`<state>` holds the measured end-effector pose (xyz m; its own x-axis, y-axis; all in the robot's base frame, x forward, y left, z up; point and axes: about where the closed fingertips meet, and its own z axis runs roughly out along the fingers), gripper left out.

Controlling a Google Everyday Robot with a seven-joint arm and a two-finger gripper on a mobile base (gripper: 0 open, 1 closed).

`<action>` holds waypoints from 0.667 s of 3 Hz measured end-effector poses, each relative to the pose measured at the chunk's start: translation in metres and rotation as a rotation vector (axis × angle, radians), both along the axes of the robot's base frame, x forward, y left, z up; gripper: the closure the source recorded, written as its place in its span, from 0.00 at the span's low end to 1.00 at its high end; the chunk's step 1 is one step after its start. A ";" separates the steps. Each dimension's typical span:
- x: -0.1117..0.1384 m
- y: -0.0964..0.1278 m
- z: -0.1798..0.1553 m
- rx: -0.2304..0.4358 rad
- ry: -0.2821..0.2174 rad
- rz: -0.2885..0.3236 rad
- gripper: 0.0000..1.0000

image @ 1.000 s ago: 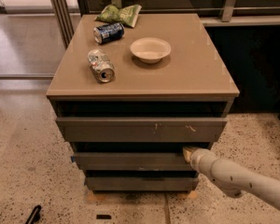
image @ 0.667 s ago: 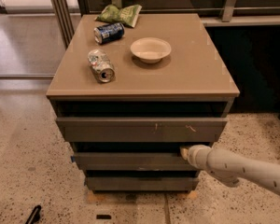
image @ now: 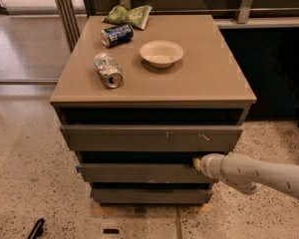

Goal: Open middle drawer

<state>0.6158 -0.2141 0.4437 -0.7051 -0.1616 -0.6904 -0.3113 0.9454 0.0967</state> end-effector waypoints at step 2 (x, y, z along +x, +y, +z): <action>-0.008 0.006 -0.001 0.023 0.052 -0.005 1.00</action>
Offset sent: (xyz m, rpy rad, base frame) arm -0.0710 -0.0659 -0.0530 0.0419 0.3333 -0.0918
